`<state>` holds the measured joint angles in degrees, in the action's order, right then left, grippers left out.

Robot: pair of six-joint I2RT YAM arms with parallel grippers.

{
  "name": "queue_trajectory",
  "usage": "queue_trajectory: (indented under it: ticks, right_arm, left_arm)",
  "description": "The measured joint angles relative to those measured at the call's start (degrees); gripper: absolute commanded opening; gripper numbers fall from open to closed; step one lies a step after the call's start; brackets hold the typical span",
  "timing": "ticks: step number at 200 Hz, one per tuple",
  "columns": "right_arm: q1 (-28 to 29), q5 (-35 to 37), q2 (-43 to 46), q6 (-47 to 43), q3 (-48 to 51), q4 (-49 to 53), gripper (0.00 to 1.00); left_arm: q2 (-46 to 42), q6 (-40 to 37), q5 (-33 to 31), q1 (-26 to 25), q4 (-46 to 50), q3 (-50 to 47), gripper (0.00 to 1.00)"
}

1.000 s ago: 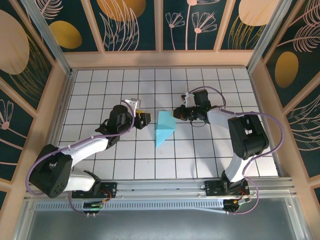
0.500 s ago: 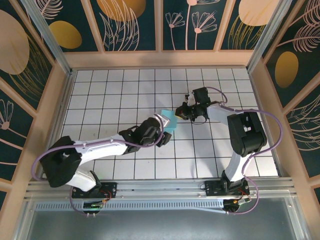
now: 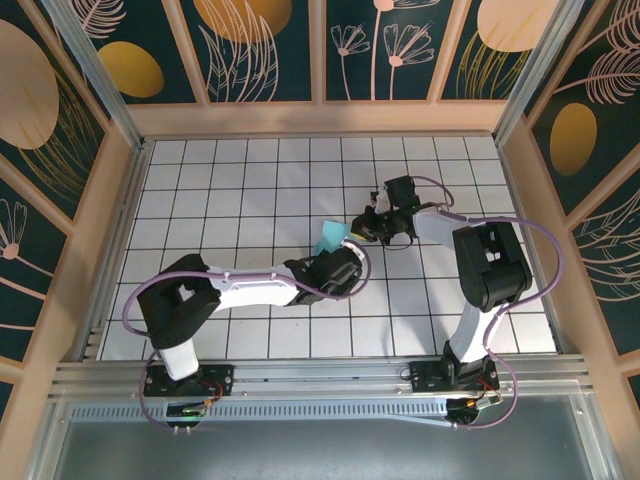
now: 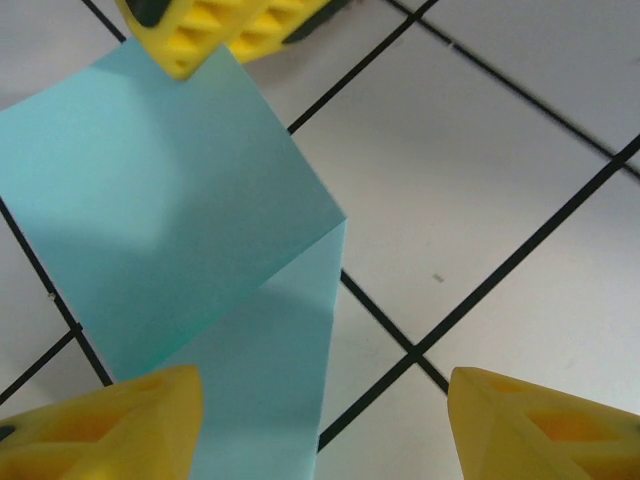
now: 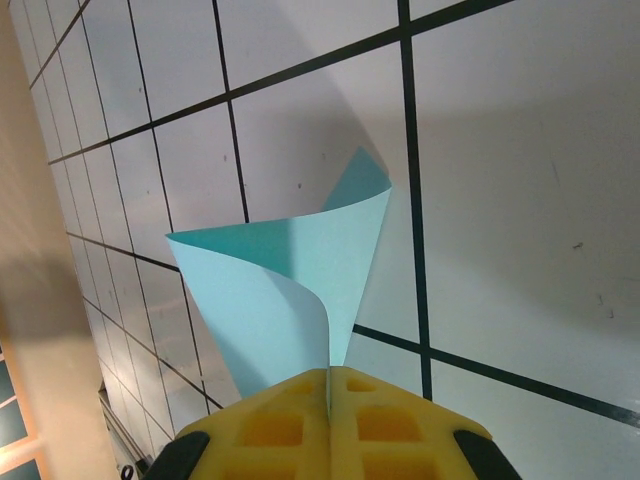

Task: Fold a paper plane with a square sheet of paper (fold left side to right side)
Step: Fold the wing for the fifth time at the center of the table.

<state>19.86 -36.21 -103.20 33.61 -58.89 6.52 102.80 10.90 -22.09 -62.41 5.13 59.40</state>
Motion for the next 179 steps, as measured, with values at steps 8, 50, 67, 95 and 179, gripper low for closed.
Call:
queue_trajectory:
  ticks: [8, 50, 67, 95, 179]
  right_arm:
    - [0.0, 0.07, -0.07, 0.0, 0.0, 0.0, 0.0]
    - [0.0, 0.2, -0.28, 0.0, -0.02, 0.0, 0.0]
    - [0.0, 0.22, -0.5, 0.0, -0.02, 0.0, 0.0]
    - [0.0, 0.22, -0.87, 0.0, -0.02, 0.0, 0.0]
    - [0.0, 0.22, -0.9, 0.02, -0.33, 0.02, 0.0]
  left_arm:
    - [0.68, -0.22, -1.01, -0.11, 0.68, 0.24, 0.66]
    - [2.71, -0.46, -4.98, -0.17, 3.04, 1.16, 0.67]
    - [2.93, -0.44, -5.68, -0.17, 3.08, 1.33, 0.66]
    - [3.52, -0.46, -6.56, -0.17, 3.08, 1.44, 0.65]
    - [4.31, -0.59, -8.66, -0.17, 3.28, 1.49, 0.5]
